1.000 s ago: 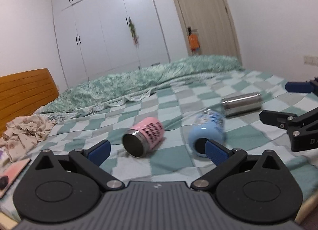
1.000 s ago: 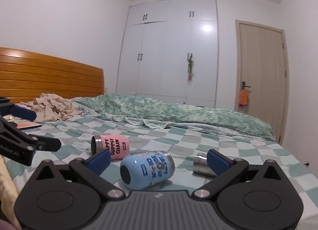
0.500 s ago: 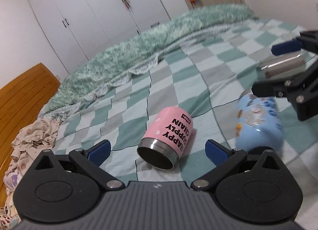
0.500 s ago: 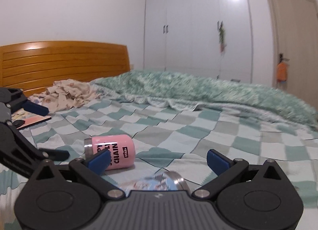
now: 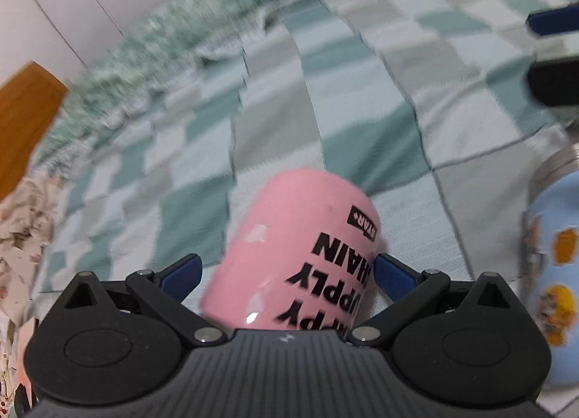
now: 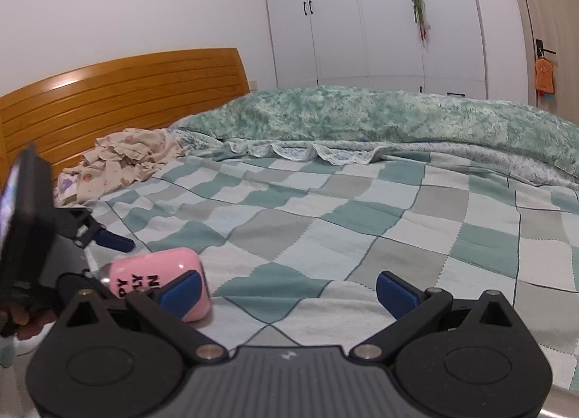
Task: Flip cup upright
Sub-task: 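Close the left gripper on the pink tumbler and lift it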
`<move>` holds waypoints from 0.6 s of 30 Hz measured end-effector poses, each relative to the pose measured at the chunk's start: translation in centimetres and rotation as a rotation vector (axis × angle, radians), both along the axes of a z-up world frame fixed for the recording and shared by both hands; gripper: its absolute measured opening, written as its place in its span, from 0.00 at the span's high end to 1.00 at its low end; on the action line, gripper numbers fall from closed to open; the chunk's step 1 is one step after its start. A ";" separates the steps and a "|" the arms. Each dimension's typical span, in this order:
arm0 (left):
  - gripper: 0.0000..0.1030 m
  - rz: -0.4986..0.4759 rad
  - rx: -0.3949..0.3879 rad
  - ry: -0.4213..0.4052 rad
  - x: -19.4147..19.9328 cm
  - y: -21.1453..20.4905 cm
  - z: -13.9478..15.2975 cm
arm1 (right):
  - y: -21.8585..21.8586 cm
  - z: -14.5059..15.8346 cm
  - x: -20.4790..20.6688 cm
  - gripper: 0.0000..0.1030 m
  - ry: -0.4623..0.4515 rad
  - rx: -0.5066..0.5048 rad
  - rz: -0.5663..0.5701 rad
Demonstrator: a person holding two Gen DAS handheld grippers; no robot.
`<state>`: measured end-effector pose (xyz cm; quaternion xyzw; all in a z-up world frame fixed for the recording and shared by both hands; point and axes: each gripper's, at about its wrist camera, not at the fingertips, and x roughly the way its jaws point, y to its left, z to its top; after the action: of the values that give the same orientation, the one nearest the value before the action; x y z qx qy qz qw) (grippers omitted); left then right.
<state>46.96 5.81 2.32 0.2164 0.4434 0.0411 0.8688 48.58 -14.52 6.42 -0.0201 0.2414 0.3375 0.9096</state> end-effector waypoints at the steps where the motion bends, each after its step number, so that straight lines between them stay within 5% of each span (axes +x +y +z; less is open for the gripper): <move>1: 0.03 0.006 0.003 0.037 0.6 0.1 -0.7 | -0.1 -0.4 0.2 0.00 0.006 -0.006 0.001; 5: 0.12 0.003 -0.026 0.014 0.4 1.0 -0.9 | -0.2 -1.3 0.1 0.00 0.015 -0.032 -0.004; 18: 0.14 -0.140 0.000 -0.100 -7.8 -0.4 3.7 | -0.8 2.4 -7.4 0.00 -0.041 -0.025 -0.019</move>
<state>39.20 5.40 6.05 0.2444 0.3832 -0.0088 0.8907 41.20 -15.29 8.82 -0.0363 0.2271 0.3254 0.9172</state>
